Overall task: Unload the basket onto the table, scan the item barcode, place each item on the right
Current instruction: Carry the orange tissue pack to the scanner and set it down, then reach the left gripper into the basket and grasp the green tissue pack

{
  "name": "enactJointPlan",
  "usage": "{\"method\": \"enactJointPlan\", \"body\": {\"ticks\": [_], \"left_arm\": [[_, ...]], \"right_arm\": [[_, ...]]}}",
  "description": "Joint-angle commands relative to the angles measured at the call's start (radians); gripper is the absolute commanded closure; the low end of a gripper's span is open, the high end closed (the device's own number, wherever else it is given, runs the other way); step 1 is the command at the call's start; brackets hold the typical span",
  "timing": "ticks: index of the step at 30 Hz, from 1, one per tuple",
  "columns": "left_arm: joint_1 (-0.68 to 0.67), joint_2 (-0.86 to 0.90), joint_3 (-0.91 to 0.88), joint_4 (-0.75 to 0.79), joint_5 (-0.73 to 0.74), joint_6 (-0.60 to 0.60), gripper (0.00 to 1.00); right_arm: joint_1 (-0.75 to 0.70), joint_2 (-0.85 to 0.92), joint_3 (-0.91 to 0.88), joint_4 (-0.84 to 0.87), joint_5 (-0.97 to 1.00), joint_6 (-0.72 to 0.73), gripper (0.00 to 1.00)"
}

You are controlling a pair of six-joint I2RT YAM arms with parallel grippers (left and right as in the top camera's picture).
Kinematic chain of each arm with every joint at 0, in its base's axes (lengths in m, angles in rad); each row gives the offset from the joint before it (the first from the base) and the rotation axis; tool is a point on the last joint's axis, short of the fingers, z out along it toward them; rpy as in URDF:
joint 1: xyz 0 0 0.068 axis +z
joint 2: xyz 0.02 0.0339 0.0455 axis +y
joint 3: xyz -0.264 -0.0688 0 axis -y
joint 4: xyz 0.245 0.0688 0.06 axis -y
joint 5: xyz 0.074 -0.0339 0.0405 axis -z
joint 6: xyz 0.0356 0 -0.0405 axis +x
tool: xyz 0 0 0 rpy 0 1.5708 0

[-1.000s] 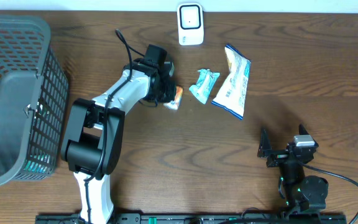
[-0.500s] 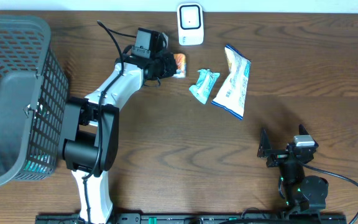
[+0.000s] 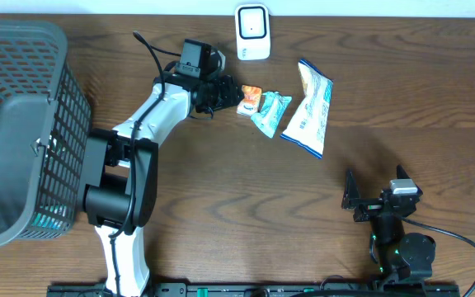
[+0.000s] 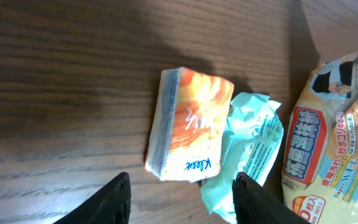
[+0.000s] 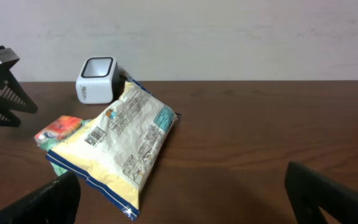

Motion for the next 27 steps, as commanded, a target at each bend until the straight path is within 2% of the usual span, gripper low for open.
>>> {"method": "enactJointPlan", "body": {"ticks": [1, 7, 10, 13, 16, 20, 25, 27], "left_arm": [[0.028, -0.111, 0.063, -0.035, 0.01, 0.055, 0.48], [0.109, -0.35, 0.118, -0.111, -0.139, 0.095, 0.47], [0.186, -0.478, 0.121, -0.137, -0.225, 0.139, 0.41], [0.306, -0.596, 0.121, -0.167, -0.344, 0.163, 0.39], [0.459, -0.674, 0.121, -0.199, -0.418, 0.162, 0.3], [0.685, -0.716, 0.121, -0.296, -0.442, 0.134, 0.26], [0.906, -0.682, 0.104, -0.488, -0.509, 0.01, 0.25], [0.96, -0.653, 0.095, -0.546, -0.519, 0.004, 0.19]], "right_arm": [[-0.005, -0.004, -0.002, -0.004, 0.008, 0.014, 0.01], [-0.005, -0.004, -0.002, -0.004, 0.008, 0.014, 0.01], [-0.005, -0.004, -0.002, -0.005, 0.008, 0.014, 0.01], [-0.005, -0.004, -0.002, -0.004, 0.008, 0.014, 0.01], [-0.005, -0.004, -0.002, -0.004, 0.008, 0.014, 0.01], [-0.005, -0.004, -0.002, -0.004, 0.008, 0.014, 0.01], [-0.005, -0.004, -0.002, -0.004, 0.008, 0.014, 0.01], [-0.005, -0.004, -0.002, -0.004, 0.008, 0.014, 0.01]]}}
